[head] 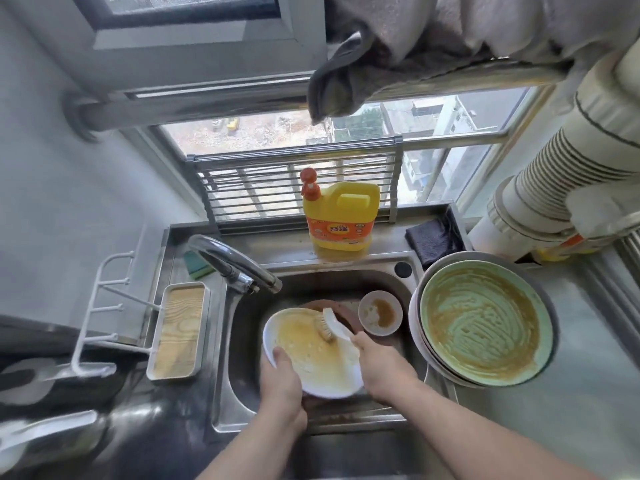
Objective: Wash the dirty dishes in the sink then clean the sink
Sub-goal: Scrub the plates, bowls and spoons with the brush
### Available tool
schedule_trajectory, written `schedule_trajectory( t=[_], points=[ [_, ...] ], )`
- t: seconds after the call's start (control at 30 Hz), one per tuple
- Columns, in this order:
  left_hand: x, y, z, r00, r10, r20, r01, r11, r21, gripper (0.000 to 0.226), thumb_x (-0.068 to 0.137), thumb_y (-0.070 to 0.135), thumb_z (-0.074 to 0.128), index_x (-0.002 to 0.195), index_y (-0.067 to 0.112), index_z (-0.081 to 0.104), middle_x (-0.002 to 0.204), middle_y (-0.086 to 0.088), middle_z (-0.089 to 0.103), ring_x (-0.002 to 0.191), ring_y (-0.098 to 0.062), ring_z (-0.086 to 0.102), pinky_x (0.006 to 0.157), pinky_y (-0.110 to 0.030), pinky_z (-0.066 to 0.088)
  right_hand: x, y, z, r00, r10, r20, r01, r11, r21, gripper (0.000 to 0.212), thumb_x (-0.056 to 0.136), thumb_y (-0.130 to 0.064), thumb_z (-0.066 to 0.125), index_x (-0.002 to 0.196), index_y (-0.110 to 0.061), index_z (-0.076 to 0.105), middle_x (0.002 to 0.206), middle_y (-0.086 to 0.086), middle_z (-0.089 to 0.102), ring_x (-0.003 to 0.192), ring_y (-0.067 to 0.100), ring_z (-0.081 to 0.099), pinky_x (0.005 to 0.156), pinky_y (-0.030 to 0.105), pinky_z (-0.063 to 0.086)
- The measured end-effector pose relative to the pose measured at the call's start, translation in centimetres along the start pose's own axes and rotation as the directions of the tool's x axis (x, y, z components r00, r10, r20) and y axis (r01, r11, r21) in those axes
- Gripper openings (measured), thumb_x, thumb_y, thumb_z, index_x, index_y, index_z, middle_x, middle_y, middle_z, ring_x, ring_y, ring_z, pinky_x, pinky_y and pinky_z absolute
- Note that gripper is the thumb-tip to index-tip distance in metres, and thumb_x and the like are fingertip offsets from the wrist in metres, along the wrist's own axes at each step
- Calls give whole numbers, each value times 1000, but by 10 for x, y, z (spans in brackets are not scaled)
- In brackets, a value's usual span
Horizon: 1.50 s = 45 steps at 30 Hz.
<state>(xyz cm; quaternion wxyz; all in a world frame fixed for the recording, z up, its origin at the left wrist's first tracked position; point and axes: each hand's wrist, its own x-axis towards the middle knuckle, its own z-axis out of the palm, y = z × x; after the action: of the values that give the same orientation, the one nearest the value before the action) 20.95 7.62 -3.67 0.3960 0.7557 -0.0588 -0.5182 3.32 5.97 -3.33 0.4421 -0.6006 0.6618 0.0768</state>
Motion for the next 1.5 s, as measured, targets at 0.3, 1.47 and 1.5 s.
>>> schedule_trajectory(
  t=[0.3, 1.47, 1.5],
  points=[
    [4, -7, -6, 988, -107, 111, 107, 994, 4, 28, 114, 42, 33, 123, 35, 58, 118, -9, 75, 109, -37, 72, 98, -63, 57, 3, -27, 14, 996, -92, -14, 93, 996, 19, 59, 100, -13, 36, 150, -44, 35, 129, 12, 68, 118, 36, 64, 95, 41, 52],
    [41, 37, -28, 973, 90, 212, -112, 989, 96, 30, 111, 50, 38, 135, 42, 56, 116, 0, 75, 102, -25, 75, 66, -45, 65, -29, 17, 21, 981, 114, -158, -89, 984, 157, 26, 110, -36, 24, 102, -29, 48, 97, 7, 68, 94, 38, 62, 84, 47, 53],
    [43, 39, -29, 974, 83, 213, -105, 990, 96, 30, 111, 51, 38, 134, 42, 56, 116, -1, 75, 102, -26, 75, 69, -47, 65, -33, 14, 28, 982, 109, -155, -79, 979, 186, 26, 110, -36, 24, 101, -31, 48, 97, 6, 69, 94, 37, 62, 85, 47, 53]
  ],
)
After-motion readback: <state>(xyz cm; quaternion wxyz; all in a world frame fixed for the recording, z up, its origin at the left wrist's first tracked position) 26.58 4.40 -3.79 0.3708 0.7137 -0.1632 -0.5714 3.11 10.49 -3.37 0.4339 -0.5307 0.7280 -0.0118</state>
